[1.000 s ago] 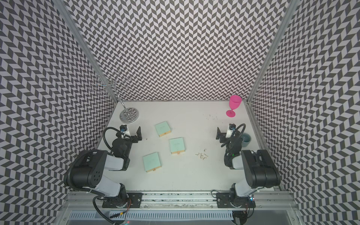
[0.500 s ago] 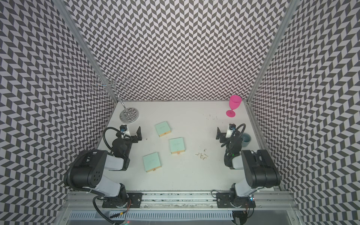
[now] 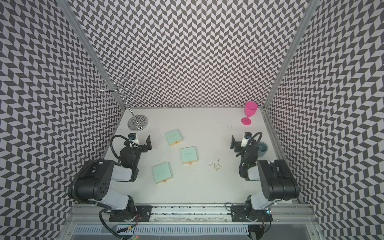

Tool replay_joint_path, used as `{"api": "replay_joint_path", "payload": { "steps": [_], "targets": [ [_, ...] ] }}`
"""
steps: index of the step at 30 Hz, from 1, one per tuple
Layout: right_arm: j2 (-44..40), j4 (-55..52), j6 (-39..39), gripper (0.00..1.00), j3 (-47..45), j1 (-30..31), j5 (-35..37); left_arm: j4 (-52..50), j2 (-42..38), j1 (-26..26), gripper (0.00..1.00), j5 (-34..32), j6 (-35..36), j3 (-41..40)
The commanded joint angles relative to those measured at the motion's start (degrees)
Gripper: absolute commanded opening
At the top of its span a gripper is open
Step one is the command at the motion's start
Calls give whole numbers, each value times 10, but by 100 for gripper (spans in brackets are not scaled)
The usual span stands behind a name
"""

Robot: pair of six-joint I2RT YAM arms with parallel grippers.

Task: Place the earrings into the drawer-style jewelry box
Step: Adjust the jewelry box at the center of the board.

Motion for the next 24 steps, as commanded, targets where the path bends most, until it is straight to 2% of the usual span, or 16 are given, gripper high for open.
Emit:
{"api": "replay_joint_path", "payload": {
  "steps": [1,4,7,10,12,14,16,19,21,22,23,24],
  "targets": [
    [-5,46,0,100,0,-1,-1,-17,-19,-7,100,12,9,12],
    [-8,42,-2,94,1,-1,-4,-78,-49,-7,100,17,10,33],
    [-12,37,-1,93,12,0,1,-134,-82,-7,100,42,20,51],
    [-29,-26,-10,90,38,0,-7,-231,-119,-19,100,58,70,93],
    [-53,-119,-1,93,77,3,3,-347,-147,-33,100,57,126,148],
    [-72,-218,18,99,122,8,10,-475,-174,-36,100,69,159,219],
    [-90,-336,43,100,176,11,5,-574,-197,-36,100,76,183,277],
    [-94,-521,103,99,276,12,-48,-697,-227,-36,100,148,271,343],
    [-86,-619,133,94,332,18,-109,-773,-239,-39,100,205,317,382],
    [-83,-659,154,87,354,22,-148,-812,-241,-42,100,229,332,404],
    [-79,-695,166,78,371,25,-203,-846,-239,-47,100,245,340,424],
    [-75,-714,178,63,380,30,-249,-871,-236,-52,100,253,342,441]
  ]
}}
